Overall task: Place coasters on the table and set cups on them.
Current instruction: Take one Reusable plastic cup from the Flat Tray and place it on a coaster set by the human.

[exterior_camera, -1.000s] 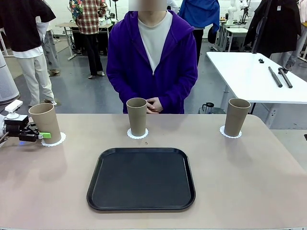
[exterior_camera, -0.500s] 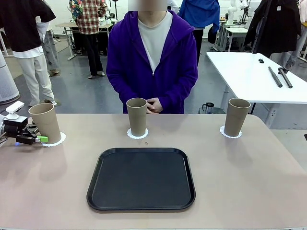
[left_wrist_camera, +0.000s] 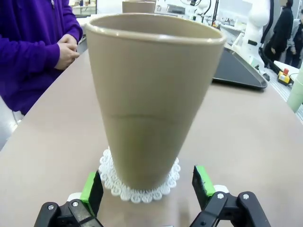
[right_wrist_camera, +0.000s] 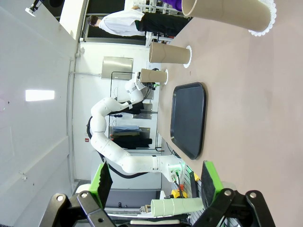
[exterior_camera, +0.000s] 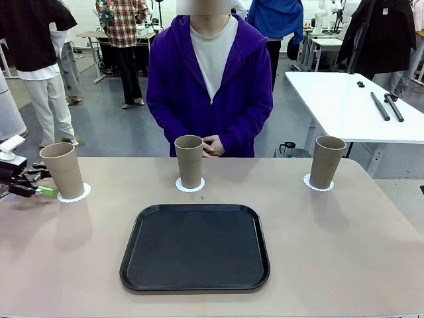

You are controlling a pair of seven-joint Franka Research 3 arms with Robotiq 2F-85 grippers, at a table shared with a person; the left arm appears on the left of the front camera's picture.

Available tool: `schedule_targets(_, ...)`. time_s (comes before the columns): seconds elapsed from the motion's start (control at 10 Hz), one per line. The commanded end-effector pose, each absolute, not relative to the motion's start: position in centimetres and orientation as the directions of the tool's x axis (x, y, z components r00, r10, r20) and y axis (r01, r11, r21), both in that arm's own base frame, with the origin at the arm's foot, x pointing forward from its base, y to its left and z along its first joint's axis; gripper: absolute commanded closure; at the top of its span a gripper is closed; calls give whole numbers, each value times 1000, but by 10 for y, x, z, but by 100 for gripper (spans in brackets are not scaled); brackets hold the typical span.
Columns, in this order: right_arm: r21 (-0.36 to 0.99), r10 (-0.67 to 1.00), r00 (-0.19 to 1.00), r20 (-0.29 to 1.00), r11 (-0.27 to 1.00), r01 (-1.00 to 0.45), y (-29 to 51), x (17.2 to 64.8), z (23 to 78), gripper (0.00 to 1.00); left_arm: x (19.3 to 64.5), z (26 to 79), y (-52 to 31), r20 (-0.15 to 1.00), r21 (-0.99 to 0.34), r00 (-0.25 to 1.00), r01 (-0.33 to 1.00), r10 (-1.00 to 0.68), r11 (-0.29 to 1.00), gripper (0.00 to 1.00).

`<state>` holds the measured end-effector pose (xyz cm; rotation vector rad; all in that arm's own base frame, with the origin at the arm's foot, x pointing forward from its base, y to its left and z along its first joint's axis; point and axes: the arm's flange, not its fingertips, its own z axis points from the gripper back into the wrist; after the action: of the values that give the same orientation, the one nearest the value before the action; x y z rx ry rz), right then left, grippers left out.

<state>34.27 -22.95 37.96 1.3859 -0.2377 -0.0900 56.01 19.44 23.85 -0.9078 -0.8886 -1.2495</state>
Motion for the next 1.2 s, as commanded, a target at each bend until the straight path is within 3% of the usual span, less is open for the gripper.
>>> schedule_targets(0.0,981,-202,974,107,183,-70,-229,341,380,0,547,264,211,880,-66,114,991,-461,118,0)
schedule_targets(0.1,981,-202,974,107,183,-70,-229,341,380,0,546,282,218,868,-50,117,988,-482,148,0)
schedule_targets(0.4,981,-202,974,107,183,-70,-229,341,380,0,513,371,186,777,5,342,837,-529,548,0)
schedule_targets(0.6,981,-202,974,107,183,-70,-229,341,380,0,488,422,162,706,40,404,796,-581,603,0)
schedule_targets(1.1,981,-202,974,107,183,-70,-229,341,380,0,426,481,107,358,66,575,770,-735,635,0)
